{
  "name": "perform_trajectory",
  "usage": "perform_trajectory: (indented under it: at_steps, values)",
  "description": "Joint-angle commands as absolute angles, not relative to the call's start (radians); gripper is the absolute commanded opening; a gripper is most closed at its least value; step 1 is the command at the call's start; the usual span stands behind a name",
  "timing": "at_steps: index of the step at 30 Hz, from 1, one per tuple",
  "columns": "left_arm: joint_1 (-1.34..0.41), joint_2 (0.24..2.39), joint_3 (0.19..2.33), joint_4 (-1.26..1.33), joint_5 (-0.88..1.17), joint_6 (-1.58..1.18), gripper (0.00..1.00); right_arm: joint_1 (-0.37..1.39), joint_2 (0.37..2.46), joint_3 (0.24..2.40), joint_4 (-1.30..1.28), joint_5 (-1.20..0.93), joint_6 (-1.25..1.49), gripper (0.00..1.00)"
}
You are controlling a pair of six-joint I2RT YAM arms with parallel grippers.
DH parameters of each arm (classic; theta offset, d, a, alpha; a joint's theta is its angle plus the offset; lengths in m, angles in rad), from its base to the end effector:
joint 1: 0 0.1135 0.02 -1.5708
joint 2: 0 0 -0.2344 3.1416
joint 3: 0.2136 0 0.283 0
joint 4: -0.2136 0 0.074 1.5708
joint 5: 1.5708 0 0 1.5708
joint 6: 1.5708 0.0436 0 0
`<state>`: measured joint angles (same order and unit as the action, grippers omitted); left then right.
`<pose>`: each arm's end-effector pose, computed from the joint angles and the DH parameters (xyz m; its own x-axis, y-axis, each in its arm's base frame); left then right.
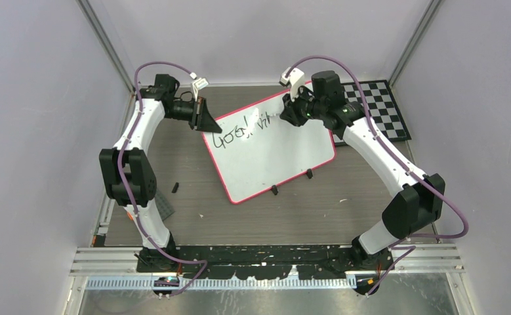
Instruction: Write a sentence on the whiteboard
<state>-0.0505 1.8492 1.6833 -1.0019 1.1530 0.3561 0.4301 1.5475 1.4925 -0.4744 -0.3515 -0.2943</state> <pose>0.4005 -0.0601 0.2680 -0.7291 0.1785 -0.6607 0.6750 0.3466 -0.6513 0.3511 0.1776 0.3345 -0.2474 -0.4131 -0.8764 -0.7663 0.6370 -0.0840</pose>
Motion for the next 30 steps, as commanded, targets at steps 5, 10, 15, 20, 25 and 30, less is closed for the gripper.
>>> perform_trajectory:
  at_steps: [5,10,15,20,25,30]
  values:
    - [-0.054,1.853,1.708,-1.013,1.108,0.408,0.0,0.423,1.506,1.482,-0.479,-0.307,-0.334,0.0]
    - [-0.054,1.858,1.713,-1.015,1.108,0.41,0.0,0.424,1.495,1.459,-0.486,-0.306,-0.333,0.0]
    - [-0.054,1.858,1.713,-1.016,1.109,0.415,0.0,0.436,1.481,1.427,-0.487,-0.319,-0.335,0.0]
    - [-0.054,1.856,1.714,-1.02,1.108,0.418,0.0,0.464,1.479,1.413,-0.472,-0.319,-0.331,0.0]
    - [-0.054,1.855,1.713,-1.022,1.109,0.42,0.0,0.474,1.502,1.442,-0.455,-0.318,-0.321,0.0]
    - [-0.054,1.856,1.715,-1.02,1.109,0.42,0.0,0.475,1.505,1.457,-0.458,-0.315,-0.326,0.0]
